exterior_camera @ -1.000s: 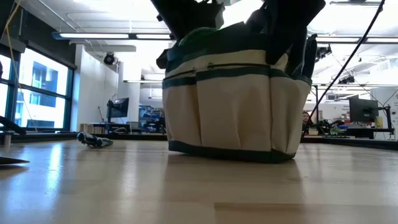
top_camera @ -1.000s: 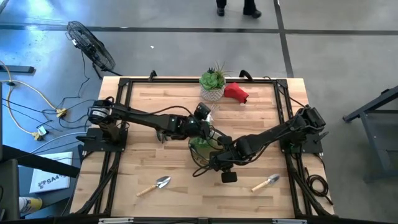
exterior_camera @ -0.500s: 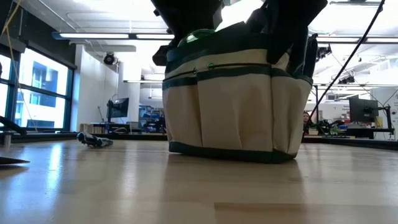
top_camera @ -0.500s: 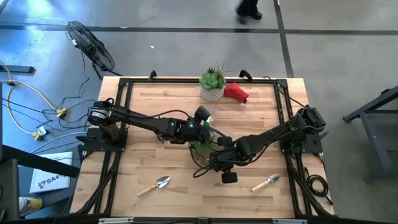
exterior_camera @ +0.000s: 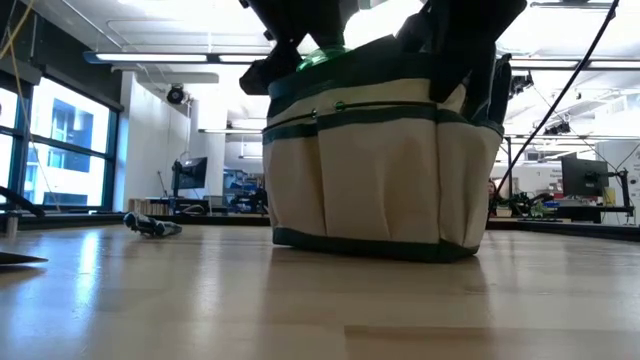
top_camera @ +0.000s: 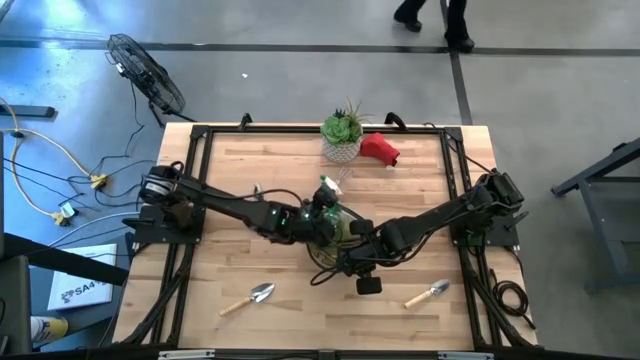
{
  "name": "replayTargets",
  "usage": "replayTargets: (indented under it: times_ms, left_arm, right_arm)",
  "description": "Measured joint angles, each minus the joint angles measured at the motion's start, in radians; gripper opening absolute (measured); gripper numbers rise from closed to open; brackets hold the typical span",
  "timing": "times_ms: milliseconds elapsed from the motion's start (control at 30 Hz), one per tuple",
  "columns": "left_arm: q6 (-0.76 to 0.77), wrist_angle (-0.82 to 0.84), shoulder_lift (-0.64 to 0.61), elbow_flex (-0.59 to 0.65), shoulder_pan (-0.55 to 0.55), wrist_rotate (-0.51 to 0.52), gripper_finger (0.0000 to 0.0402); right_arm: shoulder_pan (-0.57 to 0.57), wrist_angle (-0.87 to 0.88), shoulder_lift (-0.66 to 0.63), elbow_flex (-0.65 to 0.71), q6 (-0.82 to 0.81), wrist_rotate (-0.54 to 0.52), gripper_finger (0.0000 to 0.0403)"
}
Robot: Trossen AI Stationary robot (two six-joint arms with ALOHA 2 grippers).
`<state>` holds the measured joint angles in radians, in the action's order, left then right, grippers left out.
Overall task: Pick & Place Garden tools in Gardening bag
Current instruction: Put the green spray bottle into the gardening bag
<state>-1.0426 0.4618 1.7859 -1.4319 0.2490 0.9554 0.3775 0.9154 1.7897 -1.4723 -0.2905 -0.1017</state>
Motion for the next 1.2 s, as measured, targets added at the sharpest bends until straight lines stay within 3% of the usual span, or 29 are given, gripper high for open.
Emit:
replayTargets:
  times_ms: [267, 533, 933, 1200]
  left_arm:
    - [0.0, 0.001, 0.0, 0.0, 0.059, -0.009, 0.0223]
    - [0.007, 0.002, 0.0, 0.0, 0.091, -0.082, 0.0223]
    - [-0.01, 0.015, -0.003, -0.085, 0.149, 0.131, 0.0223]
    - [0.125, 0.002, -0.148, -0.166, 0.146, 0.155, 0.0223]
  right_arm:
    - [-0.002, 0.0, 0.0, 0.0, 0.0, 0.0, 0.0003]
    - [-0.006, 0.0, 0.0, 0.0, 0.0, 0.0, 0.0003]
    - [-0.007, 0.0, -0.001, 0.0, 0.0, 0.007, 0.0003]
    - [-0.009, 0.004, 0.0, 0.0, -0.001, 0.027, 0.0003]
